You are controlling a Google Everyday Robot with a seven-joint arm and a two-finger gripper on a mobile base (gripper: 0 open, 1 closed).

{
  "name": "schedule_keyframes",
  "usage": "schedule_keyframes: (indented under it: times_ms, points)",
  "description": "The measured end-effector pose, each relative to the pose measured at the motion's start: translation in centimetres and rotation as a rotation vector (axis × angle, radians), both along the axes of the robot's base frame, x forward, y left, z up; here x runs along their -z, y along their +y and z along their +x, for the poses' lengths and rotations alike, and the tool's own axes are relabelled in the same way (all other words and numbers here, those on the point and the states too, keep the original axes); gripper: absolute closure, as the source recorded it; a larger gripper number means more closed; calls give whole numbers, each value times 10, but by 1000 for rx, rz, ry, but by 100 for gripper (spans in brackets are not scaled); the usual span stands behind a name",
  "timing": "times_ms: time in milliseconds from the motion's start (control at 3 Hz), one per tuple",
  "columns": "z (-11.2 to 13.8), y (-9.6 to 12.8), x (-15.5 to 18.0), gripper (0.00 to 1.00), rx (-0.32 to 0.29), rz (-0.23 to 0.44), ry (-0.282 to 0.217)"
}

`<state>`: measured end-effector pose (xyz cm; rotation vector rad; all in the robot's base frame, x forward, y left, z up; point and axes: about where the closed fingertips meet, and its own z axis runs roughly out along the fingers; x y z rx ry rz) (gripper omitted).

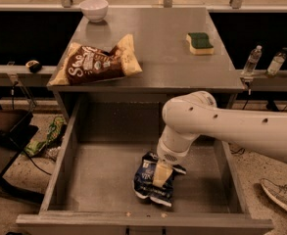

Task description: Pick blue chip bag from top drawer and place on counter

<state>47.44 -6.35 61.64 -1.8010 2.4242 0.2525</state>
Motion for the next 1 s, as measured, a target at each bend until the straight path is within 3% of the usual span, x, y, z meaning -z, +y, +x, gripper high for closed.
schedule_keyframes:
  times_ms: [333,667,1000]
  points:
    - [0,0,-2,100,0,0,0]
    - [-5,1,-49,100,-24,-58,-52]
    - [0,9,-147,100,-56,-158,-159]
